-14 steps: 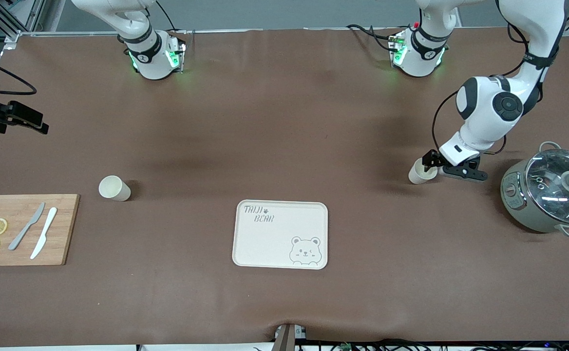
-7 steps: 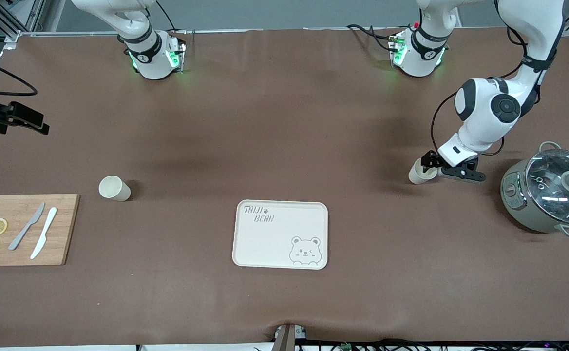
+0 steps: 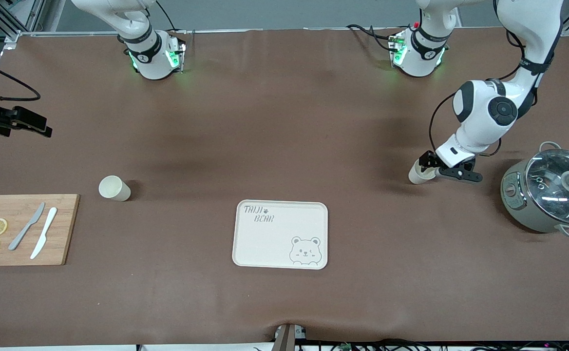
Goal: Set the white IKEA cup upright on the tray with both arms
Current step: 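Close the left gripper around the white cup's rim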
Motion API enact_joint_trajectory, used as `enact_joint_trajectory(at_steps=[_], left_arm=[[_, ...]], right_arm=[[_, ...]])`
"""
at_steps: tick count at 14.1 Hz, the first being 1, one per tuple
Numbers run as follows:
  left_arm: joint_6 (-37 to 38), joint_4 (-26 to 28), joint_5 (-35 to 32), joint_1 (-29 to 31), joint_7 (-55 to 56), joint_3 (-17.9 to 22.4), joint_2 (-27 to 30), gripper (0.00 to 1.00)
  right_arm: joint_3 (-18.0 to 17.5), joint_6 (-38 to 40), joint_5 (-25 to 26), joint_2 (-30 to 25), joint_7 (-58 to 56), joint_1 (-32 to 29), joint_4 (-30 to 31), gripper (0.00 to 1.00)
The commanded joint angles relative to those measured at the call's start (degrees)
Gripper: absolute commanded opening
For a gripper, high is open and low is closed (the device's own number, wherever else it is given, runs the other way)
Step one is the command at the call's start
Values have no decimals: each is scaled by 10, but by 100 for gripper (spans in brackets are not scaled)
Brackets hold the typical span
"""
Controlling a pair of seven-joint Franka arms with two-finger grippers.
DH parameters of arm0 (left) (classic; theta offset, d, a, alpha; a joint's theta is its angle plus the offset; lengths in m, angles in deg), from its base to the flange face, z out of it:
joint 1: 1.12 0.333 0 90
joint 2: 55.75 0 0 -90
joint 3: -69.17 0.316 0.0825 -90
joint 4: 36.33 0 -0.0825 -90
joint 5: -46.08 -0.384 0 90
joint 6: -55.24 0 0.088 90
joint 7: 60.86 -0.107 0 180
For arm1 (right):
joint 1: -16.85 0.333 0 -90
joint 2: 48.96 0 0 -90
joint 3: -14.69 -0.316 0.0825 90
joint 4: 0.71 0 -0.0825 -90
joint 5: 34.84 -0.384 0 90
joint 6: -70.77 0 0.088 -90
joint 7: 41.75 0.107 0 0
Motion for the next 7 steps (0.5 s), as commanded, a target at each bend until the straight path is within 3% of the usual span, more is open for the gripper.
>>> enact_joint_trajectory(at_steps=[1, 2, 3, 7], left_arm=[[-9, 4, -9, 0, 18, -4, 0, 43], [-9, 4, -9, 0, 18, -3, 0, 12], [-9, 4, -9, 0, 16, -3, 0, 0], [-8, 3, -9, -2, 18, -4, -6, 0]], right_arm=[[-4, 5, 8, 6, -6, -7, -5, 100], [-4, 5, 8, 6, -6, -7, -5, 100], [-4, 5, 8, 7, -6, -7, -4, 100], [-3, 6, 10, 16, -5, -8, -4, 100]])
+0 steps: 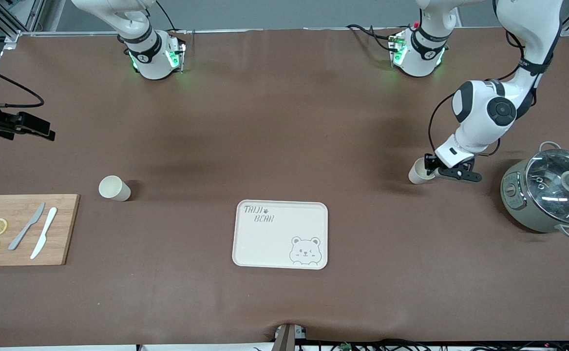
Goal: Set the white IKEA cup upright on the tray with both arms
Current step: 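Close the left gripper around the white cup's rim, then carry the cup toward the tray while the right gripper reaches the other cup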
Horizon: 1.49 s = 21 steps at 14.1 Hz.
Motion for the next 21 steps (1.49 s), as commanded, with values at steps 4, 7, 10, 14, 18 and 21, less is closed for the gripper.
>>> enact_joint_trajectory(at_steps=[4, 7, 10, 14, 18, 21], left_arm=[[-8, 0, -9, -5, 28, -4, -5, 0], [-3, -16, -9, -6, 29, -5, -2, 0], [58, -63, -9, -5, 52, -22, 4, 0], [170, -157, -8, -9, 93, -51, -3, 0], [261, -251, -10, -50, 153, -54, -24, 0], [303, -315, -10, -78, 183, -53, -48, 0]], right_arm=[[-4, 5, 6, 29, -7, -28, -4, 100], [-4, 0, 8, 41, -7, -23, -4, 100], [-4, 0, 8, 58, -8, -24, -6, 100], [-4, 5, 7, 67, -7, -28, -3, 100], [-4, 2, 9, 87, -3, -28, 4, 100], [-4, -15, 9, 101, -1, -28, 12, 100]])
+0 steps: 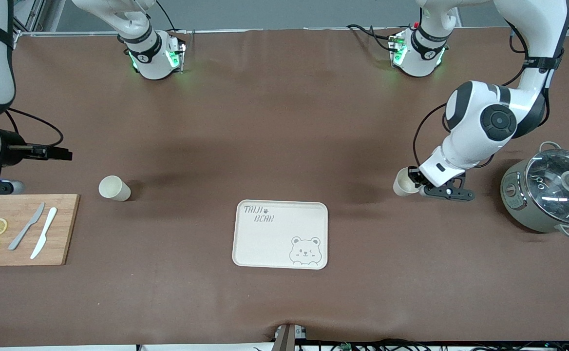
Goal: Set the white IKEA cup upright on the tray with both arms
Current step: 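Carry the cup toward the tray while the right gripper reaches the other cup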
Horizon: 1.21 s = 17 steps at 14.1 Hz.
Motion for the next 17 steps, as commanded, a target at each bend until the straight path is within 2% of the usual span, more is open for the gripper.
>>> enact_joint_trajectory(at_steps=[1, 6, 9, 12, 15, 17], left_arm=[[58, -88, -10, -21, 34, -2, -44, 0], [155, -230, -12, -72, 88, 3, -113, 0], [160, -276, -13, -102, 117, 6, -147, 0], [192, -343, -59, -142, 179, 10, -190, 0], [203, -394, -63, -178, 226, 15, -231, 0], [204, -437, -62, -221, 246, 45, -256, 0]], right_arm=[[-5, -29, 8, 0, 1, -5, 21, 100], [-5, -133, 9, -8, 1, -9, 109, 100], [-4, -172, 9, -9, 0, -15, 139, 100], [-4, -223, 16, -11, 0, -28, 180, 100], [-4, -252, 16, -9, 0, -34, 201, 100], [-4, -303, 16, -9, 0, -34, 233, 100]])
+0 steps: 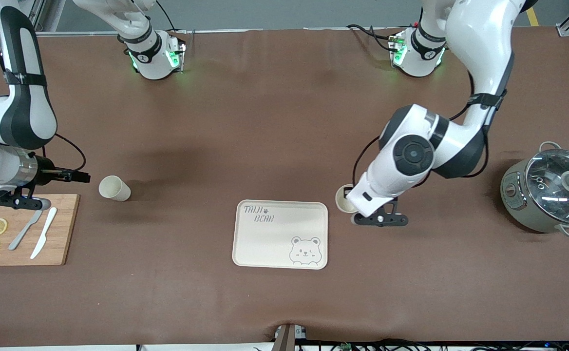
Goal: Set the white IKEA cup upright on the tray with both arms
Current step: 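Lower the cup onto the tray while the right gripper grasps the other cup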
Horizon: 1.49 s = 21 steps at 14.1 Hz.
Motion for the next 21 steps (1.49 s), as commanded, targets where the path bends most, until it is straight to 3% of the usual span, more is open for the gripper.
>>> enact_joint_trajectory(at_steps=[1, 3, 7, 10, 18, 20, 21], left_arm=[[21, -81, -10, -66, 29, 54, -52, 0], [15, -111, -6, -102, 33, 85, -81, 0], [-23, -147, -6, -117, 56, 84, -127, 0], [-36, -171, -6, -123, 62, 83, -152, 0], [-118, -177, -5, -134, 78, 85, -191, 0], [-123, -177, -5, -135, 77, 86, -196, 0], [-129, -176, -5, -135, 77, 87, -198, 0]], right_arm=[[-6, -75, 11, -18, -1, -7, 64, 100], [-7, -111, 10, -15, 0, -13, 82, 100], [-7, -129, 10, -14, 0, -11, 104, 100], [-7, -229, 10, -15, -1, -12, 173, 100], [-7, -297, 10, 0, 0, -13, 211, 100], [-7, -300, 9, 7, 0, -12, 211, 94], [-7, -301, 9, 9, 0, -10, 211, 86]])
